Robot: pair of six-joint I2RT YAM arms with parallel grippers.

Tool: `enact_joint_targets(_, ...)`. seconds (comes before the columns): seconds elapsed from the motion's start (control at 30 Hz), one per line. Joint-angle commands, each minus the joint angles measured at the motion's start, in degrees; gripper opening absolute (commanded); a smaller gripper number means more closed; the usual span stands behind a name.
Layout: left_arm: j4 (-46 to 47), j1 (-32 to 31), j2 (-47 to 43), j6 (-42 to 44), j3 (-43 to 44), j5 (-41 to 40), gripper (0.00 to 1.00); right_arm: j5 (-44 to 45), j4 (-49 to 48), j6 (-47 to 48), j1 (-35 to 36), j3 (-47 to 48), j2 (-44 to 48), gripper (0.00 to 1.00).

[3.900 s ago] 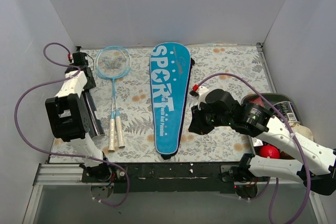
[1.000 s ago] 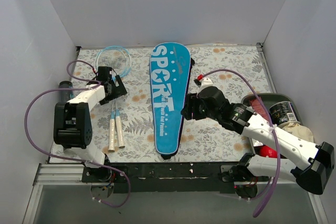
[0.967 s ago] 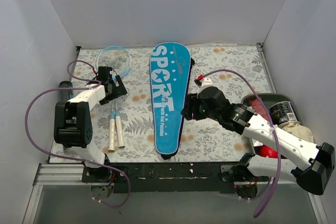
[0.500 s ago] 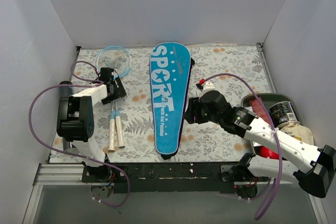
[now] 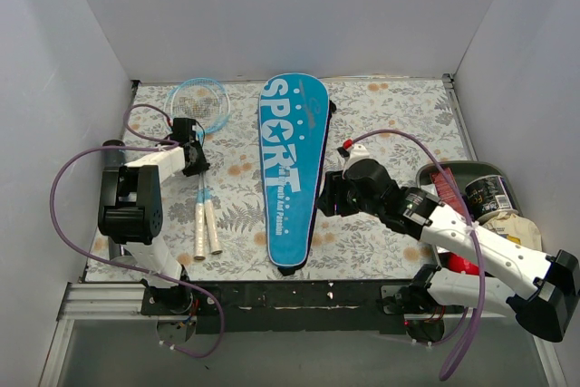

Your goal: Pack up the badminton gear

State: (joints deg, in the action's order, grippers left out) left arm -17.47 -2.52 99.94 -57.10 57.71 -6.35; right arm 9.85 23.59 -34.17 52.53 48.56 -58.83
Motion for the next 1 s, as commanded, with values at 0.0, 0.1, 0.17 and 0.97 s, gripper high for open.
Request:
enact_joint_targets(0.0,-3.1,-0.8,-0.4,1.7,-1.1,2.2,0.17,-0.7,-2.8,-0.5,0.0,-1.1,1.3,0.60)
enact_joint_targets(0.1,-3.4,-1.2,-0.5,2.2,-1.4,2.0,0.09,-0.8,-3.0,-0.8,0.1,-1.5,1.5,0.60)
enact_joint_targets(0.17,-3.5,-1.7,-0.4,2.5,-1.6,1.7,0.00,-0.7,-3.0,-1.0,0.1,-2.1,2.0,0.60)
enact_joint_targets(0.97,-10.8,-8.6,-17.4,5.4,8.1,2.0,0.00,1.0,-0.9,-1.8,0.1,-2.3,4.2,0.59)
